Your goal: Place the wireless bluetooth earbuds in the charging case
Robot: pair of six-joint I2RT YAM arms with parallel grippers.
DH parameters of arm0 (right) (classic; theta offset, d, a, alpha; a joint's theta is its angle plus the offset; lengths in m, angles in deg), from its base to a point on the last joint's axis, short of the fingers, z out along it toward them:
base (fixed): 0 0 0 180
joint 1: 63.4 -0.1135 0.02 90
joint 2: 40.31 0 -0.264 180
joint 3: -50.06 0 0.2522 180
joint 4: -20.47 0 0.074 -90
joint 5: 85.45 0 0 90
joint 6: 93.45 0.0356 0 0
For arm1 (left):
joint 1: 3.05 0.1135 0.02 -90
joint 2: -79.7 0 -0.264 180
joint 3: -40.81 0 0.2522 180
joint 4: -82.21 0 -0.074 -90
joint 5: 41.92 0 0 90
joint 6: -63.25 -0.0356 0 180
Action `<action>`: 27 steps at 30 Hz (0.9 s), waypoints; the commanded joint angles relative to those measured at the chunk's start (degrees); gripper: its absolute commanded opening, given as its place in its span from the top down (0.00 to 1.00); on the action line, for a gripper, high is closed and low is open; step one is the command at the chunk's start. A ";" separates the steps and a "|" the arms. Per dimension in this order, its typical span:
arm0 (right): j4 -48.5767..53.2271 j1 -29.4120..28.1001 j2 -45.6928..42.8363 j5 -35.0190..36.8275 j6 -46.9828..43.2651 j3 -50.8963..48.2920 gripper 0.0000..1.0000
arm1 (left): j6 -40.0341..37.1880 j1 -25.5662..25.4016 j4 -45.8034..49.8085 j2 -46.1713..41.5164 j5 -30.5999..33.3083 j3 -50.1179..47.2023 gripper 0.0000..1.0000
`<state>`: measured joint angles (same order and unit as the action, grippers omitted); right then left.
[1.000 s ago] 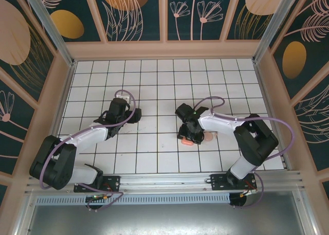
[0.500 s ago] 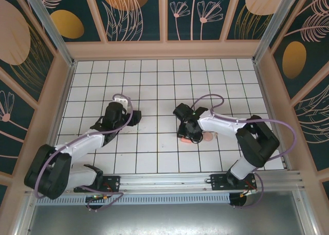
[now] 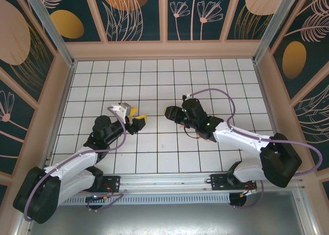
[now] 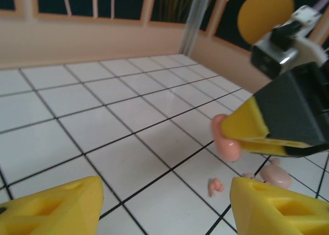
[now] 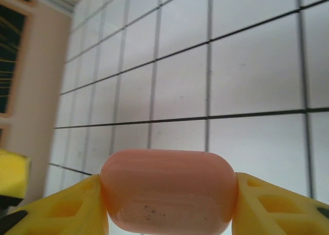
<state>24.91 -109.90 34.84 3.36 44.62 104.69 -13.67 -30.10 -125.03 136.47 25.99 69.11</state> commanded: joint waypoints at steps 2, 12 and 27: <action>-18.89 -1.08 0.49 -5.76 0.65 -2.88 0.48 | -2.75 -0.37 -5.01 0.17 -5.56 0.04 0.35; -26.85 -3.59 3.30 -10.27 1.94 -2.77 0.48 | -1.23 -1.15 -6.83 0.45 -6.13 -0.12 0.36; -29.29 -5.02 6.91 -14.53 2.56 0.03 0.47 | -0.95 -1.58 -7.70 0.97 -6.61 0.23 0.35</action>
<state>-0.35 -114.34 41.27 -9.16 46.66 102.68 -14.87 -31.19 -130.32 137.24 20.44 69.13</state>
